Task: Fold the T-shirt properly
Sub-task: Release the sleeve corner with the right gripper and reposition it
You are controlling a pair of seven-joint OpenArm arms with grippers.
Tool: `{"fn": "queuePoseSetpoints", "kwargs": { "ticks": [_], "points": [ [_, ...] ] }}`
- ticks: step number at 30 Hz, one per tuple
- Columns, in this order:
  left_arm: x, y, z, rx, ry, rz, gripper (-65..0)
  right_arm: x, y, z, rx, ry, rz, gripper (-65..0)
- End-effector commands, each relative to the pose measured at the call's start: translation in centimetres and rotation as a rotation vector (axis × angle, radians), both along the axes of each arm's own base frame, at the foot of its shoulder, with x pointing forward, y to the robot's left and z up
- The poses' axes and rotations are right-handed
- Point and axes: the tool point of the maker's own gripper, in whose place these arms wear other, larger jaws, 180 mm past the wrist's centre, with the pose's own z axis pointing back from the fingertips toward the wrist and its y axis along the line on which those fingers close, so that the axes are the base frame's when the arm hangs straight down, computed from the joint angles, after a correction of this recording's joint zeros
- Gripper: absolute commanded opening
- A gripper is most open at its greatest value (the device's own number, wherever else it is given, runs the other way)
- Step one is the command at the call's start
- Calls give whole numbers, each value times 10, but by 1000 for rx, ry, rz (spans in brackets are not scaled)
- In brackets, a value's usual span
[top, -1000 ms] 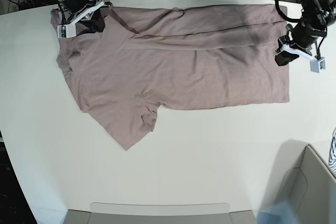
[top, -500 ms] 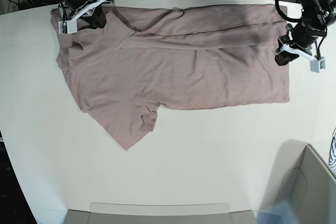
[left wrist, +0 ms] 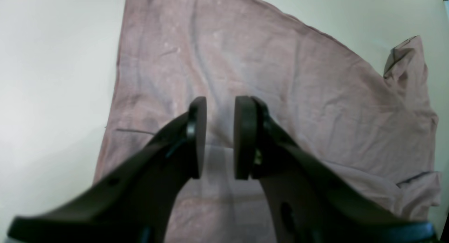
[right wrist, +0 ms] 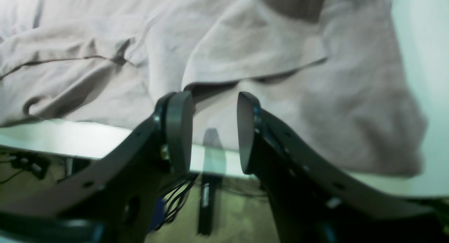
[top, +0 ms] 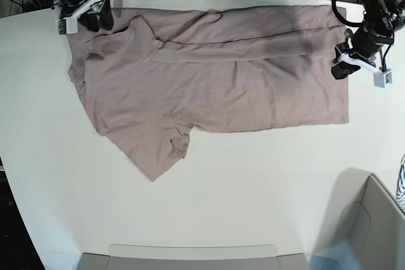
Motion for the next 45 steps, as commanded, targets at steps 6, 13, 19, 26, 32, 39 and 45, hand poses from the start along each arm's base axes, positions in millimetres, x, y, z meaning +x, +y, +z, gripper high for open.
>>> {"fn": "queuePoseSetpoints", "kwargs": {
  "ticks": [6,13,19,26,32,39,45],
  "points": [
    [6,3,10,13,-35,-3,-511,36,-33,-3,-143,-50,-33,-434],
    [2,6,0,-3,-9,12,-511,47,-24,-17,-158,-28,2,-434],
    [2,7,-1,-6,-5,15,-511,42,-41,-34,-171,24,-4,-434],
    [1,7,-1,-6,-3,14,-511,39,-51,-46,-176,58,-8,-434],
    [1,7,-1,-6,-3,14,-511,40,-47,-45,-170,54,-2,-442],
    [1,7,-1,-6,-3,14,-511,42,-46,-41,-175,43,3,-612],
    [1,7,-1,-6,-3,14,-511,42,-45,-41,-174,43,3,-650]
  ]
}}
